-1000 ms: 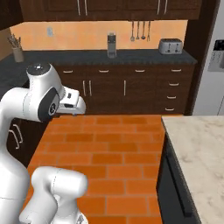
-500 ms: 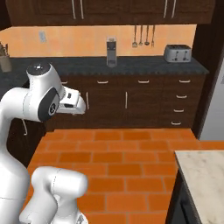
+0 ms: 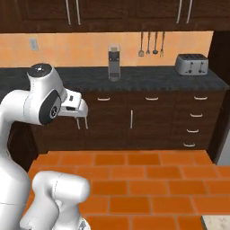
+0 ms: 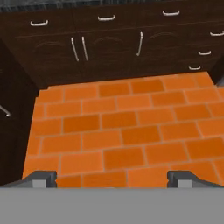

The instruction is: Navigate to the coffee machine.

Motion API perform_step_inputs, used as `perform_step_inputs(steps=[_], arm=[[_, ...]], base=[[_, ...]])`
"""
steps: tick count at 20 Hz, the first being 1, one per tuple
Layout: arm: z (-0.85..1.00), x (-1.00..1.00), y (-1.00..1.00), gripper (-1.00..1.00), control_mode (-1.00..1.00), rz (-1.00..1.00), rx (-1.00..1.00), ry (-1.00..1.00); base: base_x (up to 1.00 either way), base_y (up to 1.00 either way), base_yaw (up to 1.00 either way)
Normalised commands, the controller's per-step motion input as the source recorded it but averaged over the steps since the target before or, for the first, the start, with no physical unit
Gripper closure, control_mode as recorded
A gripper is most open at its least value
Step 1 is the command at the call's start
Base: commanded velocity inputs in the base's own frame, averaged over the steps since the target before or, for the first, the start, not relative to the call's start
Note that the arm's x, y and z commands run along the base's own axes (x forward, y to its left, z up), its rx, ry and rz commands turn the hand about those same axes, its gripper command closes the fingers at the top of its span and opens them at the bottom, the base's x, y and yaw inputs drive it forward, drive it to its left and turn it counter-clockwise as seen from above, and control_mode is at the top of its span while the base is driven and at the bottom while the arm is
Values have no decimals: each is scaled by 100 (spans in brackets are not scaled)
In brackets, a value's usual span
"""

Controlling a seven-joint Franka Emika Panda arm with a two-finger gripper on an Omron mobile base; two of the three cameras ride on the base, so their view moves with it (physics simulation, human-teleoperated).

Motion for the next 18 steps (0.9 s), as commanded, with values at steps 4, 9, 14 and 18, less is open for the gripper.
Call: perform_step_inputs(steps=[4, 9, 14, 18], arm=[[0, 0, 0, -100, 100, 0, 0, 0], [0, 0, 0, -100, 100, 0, 0, 0], [0, 0, 0, -100, 100, 0, 0, 0], [0, 0, 0, -100, 100, 0, 0, 0]], base=[[100, 8, 0], [100, 10, 0], [100, -16, 1], [100, -45, 3]])
